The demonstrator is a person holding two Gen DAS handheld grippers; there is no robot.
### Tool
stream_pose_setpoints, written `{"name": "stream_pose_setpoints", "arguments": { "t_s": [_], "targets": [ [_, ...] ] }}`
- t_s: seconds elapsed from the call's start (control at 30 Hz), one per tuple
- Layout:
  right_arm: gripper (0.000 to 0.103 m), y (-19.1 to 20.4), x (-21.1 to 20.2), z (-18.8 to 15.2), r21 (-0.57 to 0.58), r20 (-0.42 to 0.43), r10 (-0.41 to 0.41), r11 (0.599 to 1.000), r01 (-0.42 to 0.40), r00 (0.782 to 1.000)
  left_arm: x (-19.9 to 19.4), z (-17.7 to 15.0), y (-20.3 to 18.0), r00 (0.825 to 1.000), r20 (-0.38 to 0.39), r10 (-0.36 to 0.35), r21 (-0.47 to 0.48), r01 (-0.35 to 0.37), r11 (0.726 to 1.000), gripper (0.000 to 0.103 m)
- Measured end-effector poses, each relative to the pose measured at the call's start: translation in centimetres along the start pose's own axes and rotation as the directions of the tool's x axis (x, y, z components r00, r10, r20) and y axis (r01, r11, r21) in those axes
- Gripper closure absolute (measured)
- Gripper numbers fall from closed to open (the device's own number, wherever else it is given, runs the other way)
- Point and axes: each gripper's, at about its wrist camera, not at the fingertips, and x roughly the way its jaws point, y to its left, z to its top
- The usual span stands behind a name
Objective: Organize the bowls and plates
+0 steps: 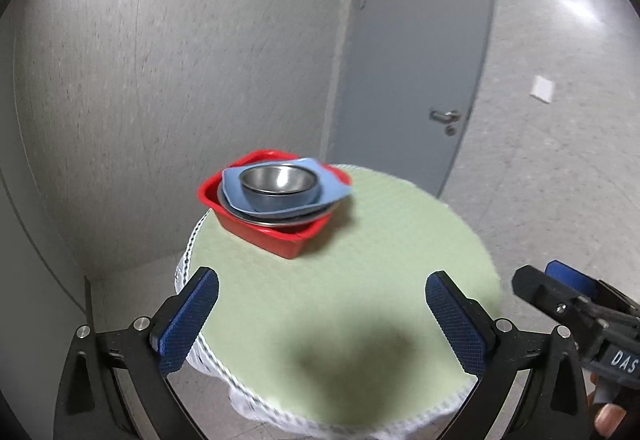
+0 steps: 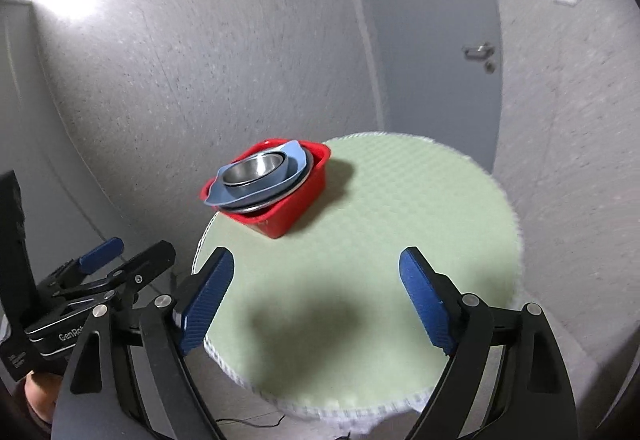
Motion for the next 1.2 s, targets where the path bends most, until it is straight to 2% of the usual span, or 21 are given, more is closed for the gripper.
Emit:
{"name": "stream_pose_setpoints", "arguments": {
  "t_s": [0.23,0.43,0.67,0.8,0.97,1.2],
  "targets": [
    [0.007,0.0,-10.7,-6.8,-0.031,0.067,-0.026,0.999,0.028,0.997,-11.4,-8.6,-3.8,0.997,0.08,0.001,0.027,-0.003,1.0,0.001],
    [0.005,-0.3,-19.3,-13.5,-0.027,0.096,-0.028,0.999,0.031,0.995,-22.0,-16.5,-7.2,0.995,0.102,0.007,0.049,-0.012,0.999,0.001],
    [0.0,0.8,-28.0,-19.1,-0.049,0.145,-0.069,0.996,0.076,0.987,-32.4,-23.2,-9.3,0.991,0.133,0.003,0.067,-0.012,0.998,0.001],
    [0.0,2.0,-31.6,-21.2,-0.066,0.185,-0.088,0.993,0.102,0.979,-38.5,-26.5,-10.3,0.982,0.191,0.008,0.101,-0.028,0.995,0.001],
    [0.0,3.6,-35.4,-24.1,-0.106,0.25,-0.116,0.984,0.146,0.961,-42.8,-30.7,-9.8,0.97,0.244,0.011,0.112,-0.039,0.993,0.001],
    [0.0,5.2,-36.8,-27.8,-0.104,0.287,-0.118,0.983,0.153,0.951,-46.5,-36.5,-8.0,0.955,0.297,0.016,0.124,-0.055,0.991,0.001]
  ]
}}
